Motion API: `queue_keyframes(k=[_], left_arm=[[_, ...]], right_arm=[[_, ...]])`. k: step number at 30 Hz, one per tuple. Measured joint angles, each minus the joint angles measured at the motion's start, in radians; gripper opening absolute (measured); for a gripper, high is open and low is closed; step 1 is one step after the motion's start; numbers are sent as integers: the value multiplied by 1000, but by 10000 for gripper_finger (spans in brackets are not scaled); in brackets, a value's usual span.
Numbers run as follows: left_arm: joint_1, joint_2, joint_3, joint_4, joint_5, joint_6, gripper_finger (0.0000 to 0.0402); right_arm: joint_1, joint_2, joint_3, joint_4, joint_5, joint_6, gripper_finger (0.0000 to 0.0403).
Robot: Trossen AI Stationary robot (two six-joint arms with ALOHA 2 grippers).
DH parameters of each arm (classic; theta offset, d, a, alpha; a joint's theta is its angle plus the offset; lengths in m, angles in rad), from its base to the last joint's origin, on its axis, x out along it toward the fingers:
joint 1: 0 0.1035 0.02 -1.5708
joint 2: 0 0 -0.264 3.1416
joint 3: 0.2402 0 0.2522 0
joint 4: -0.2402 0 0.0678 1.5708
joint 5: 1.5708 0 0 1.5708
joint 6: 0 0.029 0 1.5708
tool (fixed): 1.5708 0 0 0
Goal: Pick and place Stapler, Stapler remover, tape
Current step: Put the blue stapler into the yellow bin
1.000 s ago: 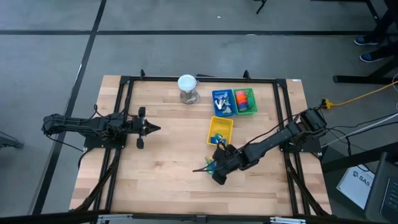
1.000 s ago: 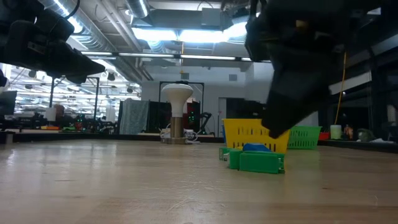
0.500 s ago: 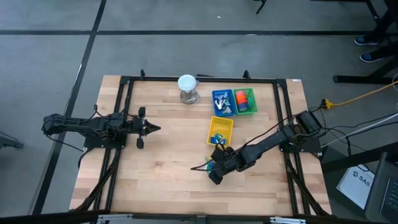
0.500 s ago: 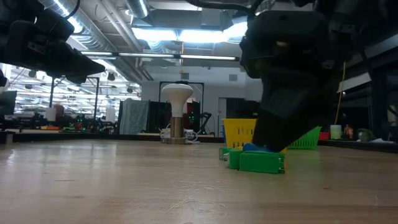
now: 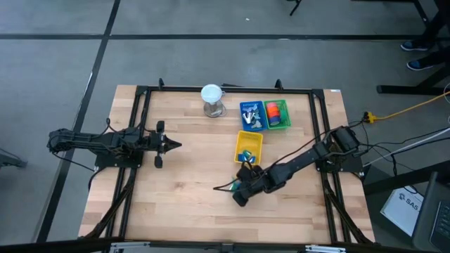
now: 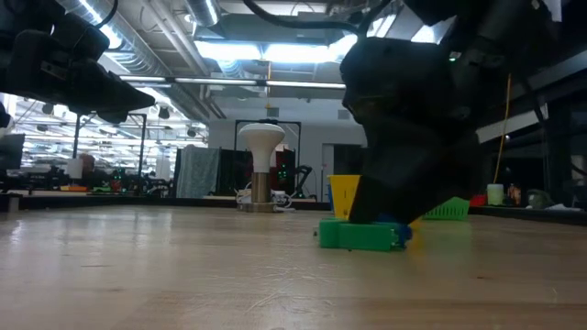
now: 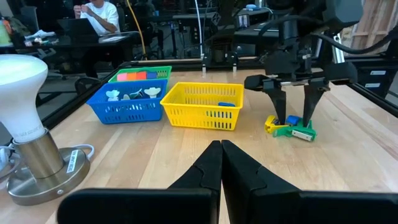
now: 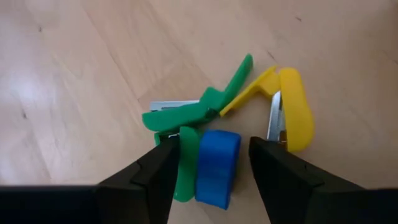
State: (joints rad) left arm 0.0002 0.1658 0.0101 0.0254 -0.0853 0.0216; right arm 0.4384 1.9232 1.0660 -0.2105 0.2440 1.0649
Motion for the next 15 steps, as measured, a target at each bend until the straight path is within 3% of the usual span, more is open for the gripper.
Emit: queue_keyframes(k=[11, 15], left_arm=[[0, 0, 0, 0, 0, 0, 1], [0, 0, 0, 0, 0, 0, 1]], right_arm=[[-1, 0, 0, 23, -2, -24, 86], [0, 3, 30, -2, -6, -57, 83]])
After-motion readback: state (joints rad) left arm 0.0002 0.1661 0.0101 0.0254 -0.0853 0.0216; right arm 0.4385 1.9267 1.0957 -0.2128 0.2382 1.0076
